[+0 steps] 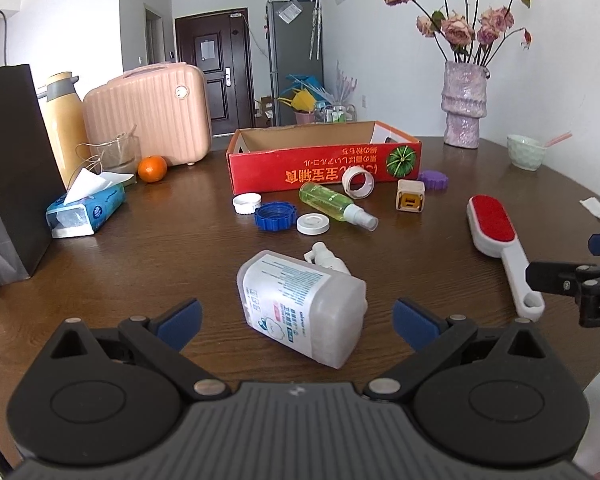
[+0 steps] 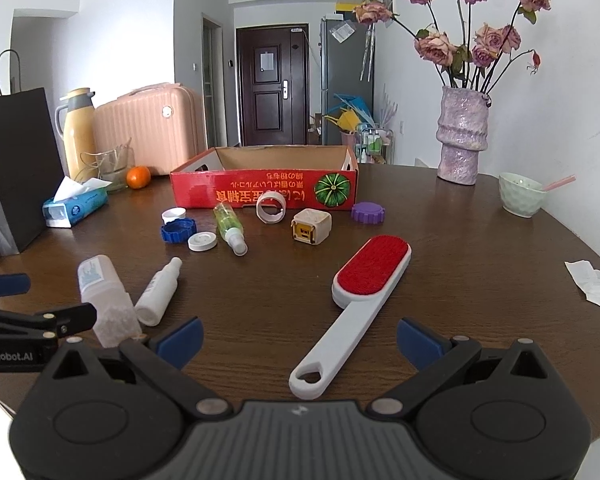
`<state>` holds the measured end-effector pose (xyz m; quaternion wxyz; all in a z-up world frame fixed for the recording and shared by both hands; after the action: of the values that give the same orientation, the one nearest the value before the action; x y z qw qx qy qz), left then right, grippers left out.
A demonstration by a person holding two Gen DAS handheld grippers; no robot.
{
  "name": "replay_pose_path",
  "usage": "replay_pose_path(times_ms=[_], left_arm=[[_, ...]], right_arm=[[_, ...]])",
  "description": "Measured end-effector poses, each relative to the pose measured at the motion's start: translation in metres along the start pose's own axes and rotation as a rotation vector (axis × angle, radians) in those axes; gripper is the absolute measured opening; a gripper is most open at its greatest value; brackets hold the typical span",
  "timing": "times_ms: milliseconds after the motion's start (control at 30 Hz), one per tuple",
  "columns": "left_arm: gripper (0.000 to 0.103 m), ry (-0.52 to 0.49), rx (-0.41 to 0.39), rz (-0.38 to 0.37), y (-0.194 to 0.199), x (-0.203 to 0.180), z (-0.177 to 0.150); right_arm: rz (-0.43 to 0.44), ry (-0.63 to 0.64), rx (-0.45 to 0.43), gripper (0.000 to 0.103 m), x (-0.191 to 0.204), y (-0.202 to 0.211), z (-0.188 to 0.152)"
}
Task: Organize rigid objects
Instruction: 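Close the left tool on the white bottle while the right tool nears the adapter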
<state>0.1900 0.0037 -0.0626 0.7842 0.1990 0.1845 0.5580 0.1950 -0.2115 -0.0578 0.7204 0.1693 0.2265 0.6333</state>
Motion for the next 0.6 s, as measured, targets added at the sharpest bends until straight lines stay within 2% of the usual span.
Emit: replay_pose_path(times_ms=[400,600], left_arm=[[0.103,-0.038,0.07,-0.017,-0.041,0.018,0.008],[0.103,-0.055,0.089,-0.049,-0.057,0.022,0.011]], right_arm=[[0.0,-0.001,0.052,0.103,0.007,-0.034,0.006],[0.004,-0.004,0.071,0.103,0.011,-0.053,0.012]])
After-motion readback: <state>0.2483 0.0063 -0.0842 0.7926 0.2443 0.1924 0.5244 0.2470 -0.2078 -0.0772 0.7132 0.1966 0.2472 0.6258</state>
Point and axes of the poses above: each gripper's, at about its wrist camera, not at the fingertips, and y roughly against the way its jaws point, x to its left, z to its top, the point moved 4 cm from there along -y, roughly the way its jaws point, and after that the axes turned 15 degrees about -z, right-handed, at the moved point
